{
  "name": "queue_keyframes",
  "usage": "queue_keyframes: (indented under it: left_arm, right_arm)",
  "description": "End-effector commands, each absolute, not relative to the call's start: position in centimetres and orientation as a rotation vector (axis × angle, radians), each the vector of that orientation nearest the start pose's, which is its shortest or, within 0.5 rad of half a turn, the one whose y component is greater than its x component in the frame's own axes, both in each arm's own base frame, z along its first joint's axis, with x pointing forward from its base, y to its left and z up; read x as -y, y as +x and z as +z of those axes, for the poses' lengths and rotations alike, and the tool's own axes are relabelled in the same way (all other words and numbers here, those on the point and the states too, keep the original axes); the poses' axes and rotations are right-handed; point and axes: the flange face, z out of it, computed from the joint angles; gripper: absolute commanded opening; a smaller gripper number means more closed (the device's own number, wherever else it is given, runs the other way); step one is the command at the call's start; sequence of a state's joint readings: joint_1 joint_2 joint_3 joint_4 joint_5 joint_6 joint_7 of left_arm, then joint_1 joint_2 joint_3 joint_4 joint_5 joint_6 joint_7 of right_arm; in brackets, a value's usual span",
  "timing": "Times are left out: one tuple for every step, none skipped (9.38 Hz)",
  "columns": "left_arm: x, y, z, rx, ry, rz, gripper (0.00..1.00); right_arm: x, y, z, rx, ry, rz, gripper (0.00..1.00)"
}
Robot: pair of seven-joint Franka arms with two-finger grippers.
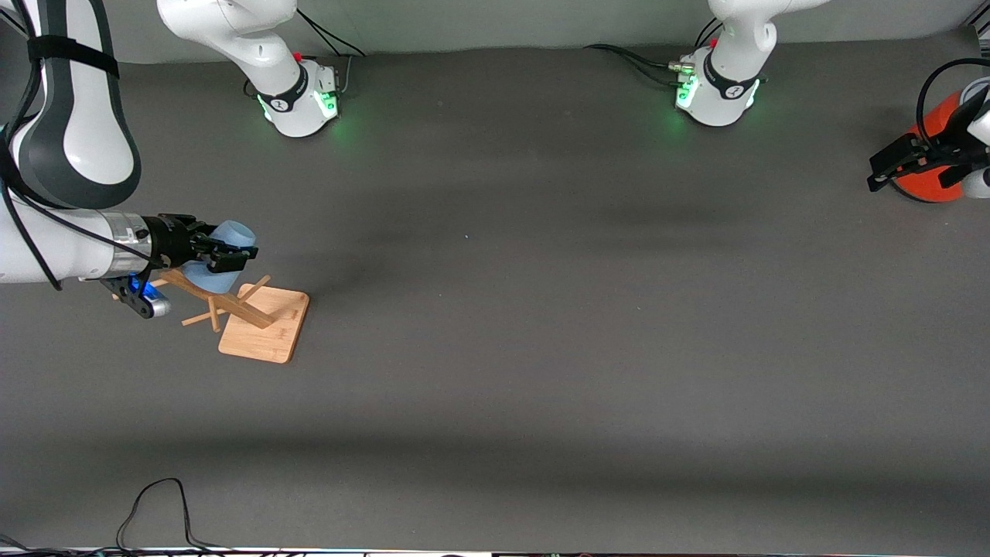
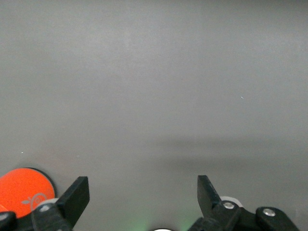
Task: Rotate and upright cup with both arms
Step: 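Close the right gripper around the blue cup's body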
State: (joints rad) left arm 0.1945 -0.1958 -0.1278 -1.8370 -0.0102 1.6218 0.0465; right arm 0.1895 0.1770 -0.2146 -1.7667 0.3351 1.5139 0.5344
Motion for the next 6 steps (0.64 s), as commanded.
queue_keyframes:
  left_arm:
    - [-2.3, 48.4, 60.7, 0.008, -3.137, 0.025, 1.00]
    - [-2.2, 48.3, 60.8, 0.008, -3.137, 0.025, 1.00]
    - [-2.2, 48.2, 61.1, 0.008, -3.136, 0.020, 1.00]
    - [-2.3, 48.2, 61.1, 0.010, -3.136, 0.020, 1.00]
    - [-2.1, 48.2, 61.1, 0.005, -3.136, 0.020, 1.00]
    - [-2.1, 48.2, 61.1, 0.008, -3.136, 0.020, 1.00]
  right_arm:
    - [-3.4, 56.2, 45.0, -0.920, -2.667, 0.701, 0.21]
    - [-3.5, 56.2, 45.3, -0.946, -2.644, 0.703, 0.21]
    - [-3.6, 55.9, 45.8, -0.961, -2.619, 0.721, 0.21]
    - [-3.4, 55.8, 46.0, -0.982, -2.581, 0.736, 0.21]
    - [-2.7, 55.7, 46.2, -0.998, -2.567, 0.752, 0.21]
    - [-2.6, 55.4, 46.7, -0.997, -2.535, 0.768, 0.21]
